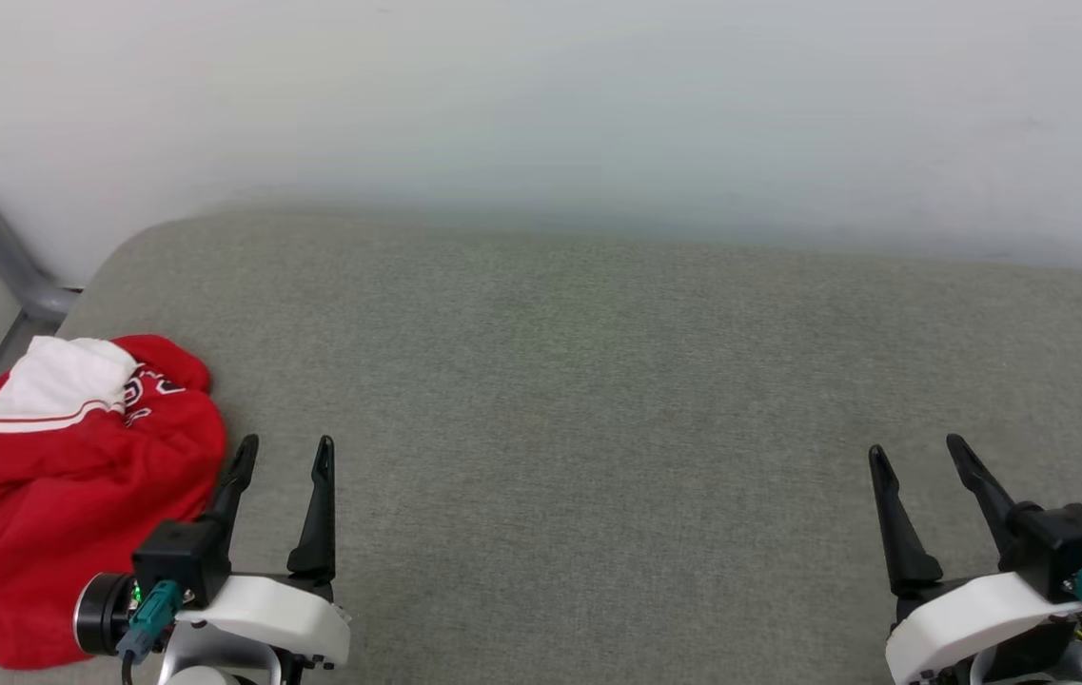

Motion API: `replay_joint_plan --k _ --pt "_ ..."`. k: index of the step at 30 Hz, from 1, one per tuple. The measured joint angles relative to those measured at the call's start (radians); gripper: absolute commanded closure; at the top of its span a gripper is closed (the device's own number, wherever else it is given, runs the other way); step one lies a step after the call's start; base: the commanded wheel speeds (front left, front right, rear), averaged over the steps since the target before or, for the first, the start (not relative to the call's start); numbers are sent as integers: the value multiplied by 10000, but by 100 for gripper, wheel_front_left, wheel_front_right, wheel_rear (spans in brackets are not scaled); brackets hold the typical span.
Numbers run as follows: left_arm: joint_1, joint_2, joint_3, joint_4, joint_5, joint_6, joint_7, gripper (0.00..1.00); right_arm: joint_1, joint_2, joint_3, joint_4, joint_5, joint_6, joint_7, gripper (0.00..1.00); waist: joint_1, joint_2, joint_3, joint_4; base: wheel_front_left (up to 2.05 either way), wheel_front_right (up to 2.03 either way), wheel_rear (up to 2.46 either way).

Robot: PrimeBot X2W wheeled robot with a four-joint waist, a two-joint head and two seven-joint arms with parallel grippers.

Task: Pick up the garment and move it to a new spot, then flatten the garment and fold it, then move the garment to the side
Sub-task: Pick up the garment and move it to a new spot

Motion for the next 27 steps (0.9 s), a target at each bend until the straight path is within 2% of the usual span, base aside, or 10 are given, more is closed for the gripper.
replay_joint_plan --k 7,19,27 --pt "-36 -56 249 113 198 -40 -109 0 -136 8 374 6 -247 2 -81 0 -1 0 23 979 0 0 0" --pt "-104 -52 633 374 190 -90 -125 0 -396 10 621 305 150 2 -222 0 0 0 54 2789 0 0 0" --pt "-86 -44 800 403 267 -100 -125 0 -536 10 675 424 236 2 -251 0 0 0 107 3537 0 0 0"
